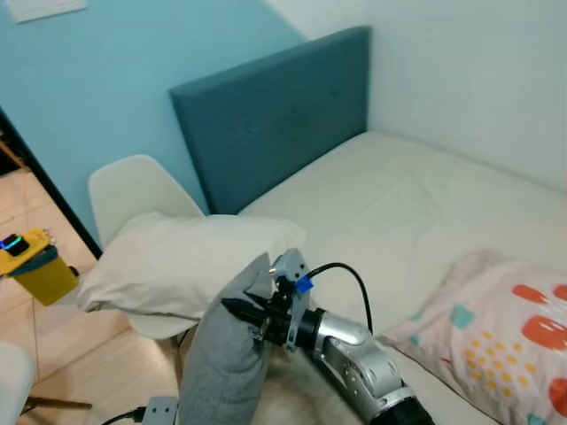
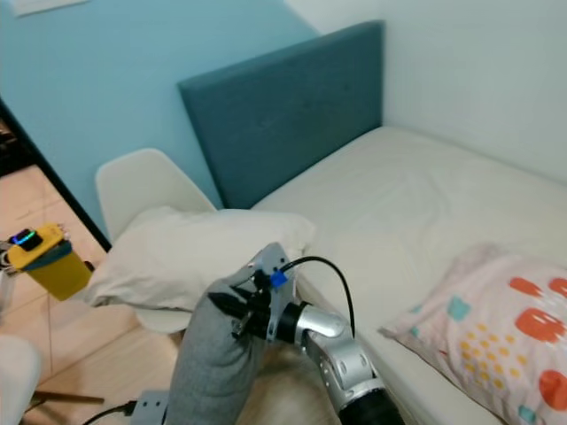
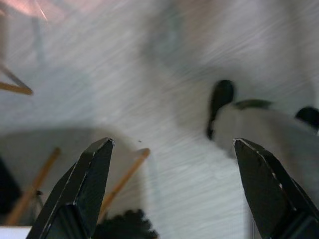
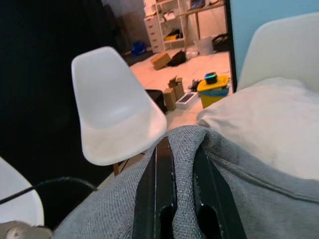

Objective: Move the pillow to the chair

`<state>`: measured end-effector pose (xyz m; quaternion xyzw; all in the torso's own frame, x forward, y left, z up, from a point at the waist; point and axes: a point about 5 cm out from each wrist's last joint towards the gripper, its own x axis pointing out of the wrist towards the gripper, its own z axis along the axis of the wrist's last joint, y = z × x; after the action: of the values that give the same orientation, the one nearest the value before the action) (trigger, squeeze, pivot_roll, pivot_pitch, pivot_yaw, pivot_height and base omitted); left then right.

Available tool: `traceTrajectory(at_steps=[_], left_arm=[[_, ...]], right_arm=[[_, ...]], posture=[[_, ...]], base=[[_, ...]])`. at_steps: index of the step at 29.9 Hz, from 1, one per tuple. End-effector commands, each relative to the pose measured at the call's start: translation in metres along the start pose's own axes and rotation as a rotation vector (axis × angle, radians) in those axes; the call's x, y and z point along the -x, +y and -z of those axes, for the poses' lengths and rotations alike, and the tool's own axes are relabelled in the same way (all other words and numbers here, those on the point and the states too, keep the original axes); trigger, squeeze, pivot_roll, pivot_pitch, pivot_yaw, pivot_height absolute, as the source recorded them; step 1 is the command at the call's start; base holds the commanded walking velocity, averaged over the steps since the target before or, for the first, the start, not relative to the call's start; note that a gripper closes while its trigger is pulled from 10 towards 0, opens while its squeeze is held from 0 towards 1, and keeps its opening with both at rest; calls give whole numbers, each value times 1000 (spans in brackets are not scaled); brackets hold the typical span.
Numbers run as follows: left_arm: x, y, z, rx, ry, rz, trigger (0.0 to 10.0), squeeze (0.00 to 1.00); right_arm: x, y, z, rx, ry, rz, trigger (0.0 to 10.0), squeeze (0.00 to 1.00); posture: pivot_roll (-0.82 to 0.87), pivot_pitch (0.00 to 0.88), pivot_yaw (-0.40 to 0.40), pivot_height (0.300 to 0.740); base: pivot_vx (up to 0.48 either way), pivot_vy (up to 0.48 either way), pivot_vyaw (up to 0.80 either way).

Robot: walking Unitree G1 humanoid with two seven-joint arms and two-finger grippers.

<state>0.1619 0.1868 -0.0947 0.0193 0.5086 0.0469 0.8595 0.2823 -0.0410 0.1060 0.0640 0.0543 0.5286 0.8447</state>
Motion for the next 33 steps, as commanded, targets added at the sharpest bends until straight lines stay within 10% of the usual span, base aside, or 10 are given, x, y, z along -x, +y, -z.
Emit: traceTrajectory(at_steps=[1,33], left_arm=[[1,9,3,-18,11,-22,10000,0],[-2,-8,-34,0,-119,36,10000,0]], right_arm=[[-9,7,-21,55,-86,-45,10000,0],[-3,-2,-31,70,-116,-32,10000,0]], posture=[[1,0,100,740],[6,0,84,740]], base=[[0,0,800],[0,0,800]])
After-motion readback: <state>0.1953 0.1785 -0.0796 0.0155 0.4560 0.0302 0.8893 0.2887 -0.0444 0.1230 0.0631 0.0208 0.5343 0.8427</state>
